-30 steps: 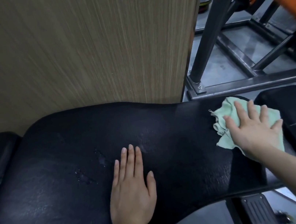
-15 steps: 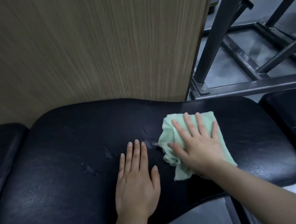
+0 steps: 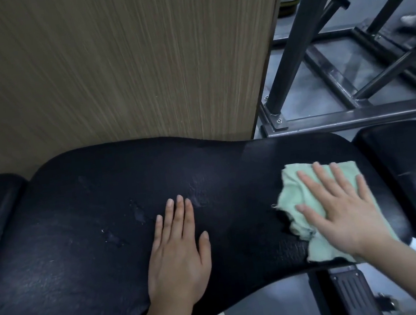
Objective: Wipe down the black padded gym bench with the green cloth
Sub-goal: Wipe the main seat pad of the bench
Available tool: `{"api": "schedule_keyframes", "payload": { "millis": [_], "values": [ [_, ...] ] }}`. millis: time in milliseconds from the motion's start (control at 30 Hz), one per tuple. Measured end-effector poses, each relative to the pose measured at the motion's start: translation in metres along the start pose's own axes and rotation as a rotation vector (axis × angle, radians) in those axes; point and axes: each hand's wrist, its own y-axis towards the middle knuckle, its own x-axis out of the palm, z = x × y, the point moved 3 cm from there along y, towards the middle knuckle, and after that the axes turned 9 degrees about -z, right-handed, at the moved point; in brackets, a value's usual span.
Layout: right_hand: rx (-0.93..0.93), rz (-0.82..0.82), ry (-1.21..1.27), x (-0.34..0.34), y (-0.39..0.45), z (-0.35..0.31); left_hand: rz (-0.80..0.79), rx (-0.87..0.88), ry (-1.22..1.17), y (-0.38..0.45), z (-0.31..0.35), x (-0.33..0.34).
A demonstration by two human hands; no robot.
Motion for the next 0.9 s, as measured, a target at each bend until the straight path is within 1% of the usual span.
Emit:
{"api": "schedule_keyframes", "payload": {
  "millis": [133, 233, 333, 500, 600, 700, 800, 900],
  "values": [
    [0.226, -0.002, 0.057, -0.001, -0.008, 0.027, 0.013, -0.007, -0.006, 0.0, 0.0, 0.0],
    [0.384, 0.005, 0.105, 0.001, -0.013, 0.017, 0.016, -0.011, 0.0, 0.0, 0.0, 0.0],
    [0.44, 0.009, 0.139, 0.006, -0.017, -0.005, 0.019, -0.008, -0.002, 0.0, 0.001, 0.0],
    [0.334, -0.009, 0.077, 0.012, -0.013, -0.058, 0.019, -0.006, -0.002, -0.001, 0.002, 0.0],
    [0.221, -0.012, 0.063, 0.014, -0.001, -0.093, 0.02, -0.009, 0.006, -0.001, 0.001, 0.0],
    [0.071, 0.032, 0.04, 0.018, 0.007, -0.123, 0.014, -0.006, 0.016, 0.0, 0.001, -0.001],
    [-0.055, 0.036, 0.036, 0.02, 0.009, -0.137, 0.008, 0.001, 0.024, 0.001, 0.001, -0.001],
    [-0.202, 0.017, -0.019, 0.02, 0.005, -0.13, 0.002, 0.003, 0.04, 0.0, 0.001, -0.001]
  ]
}}
